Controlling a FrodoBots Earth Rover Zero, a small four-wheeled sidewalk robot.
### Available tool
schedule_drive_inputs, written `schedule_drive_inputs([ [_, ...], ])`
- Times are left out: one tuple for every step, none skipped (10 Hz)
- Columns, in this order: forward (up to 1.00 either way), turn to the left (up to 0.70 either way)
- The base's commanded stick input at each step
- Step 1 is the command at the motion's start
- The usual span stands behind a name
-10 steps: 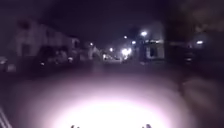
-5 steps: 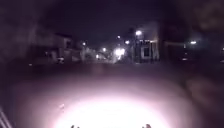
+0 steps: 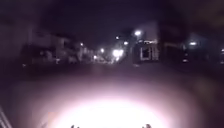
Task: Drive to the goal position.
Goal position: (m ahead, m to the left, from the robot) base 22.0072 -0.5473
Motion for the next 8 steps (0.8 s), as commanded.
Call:
schedule_drive_inputs([
  [1.0,0.0],
  [1.0,0.0],
  [1.0,0.0],
  [1.0,0.0],
  [1.0,0.0],
  [1.0,0.0],
  [1.0,0.0],
  [1.0,0.0],
])
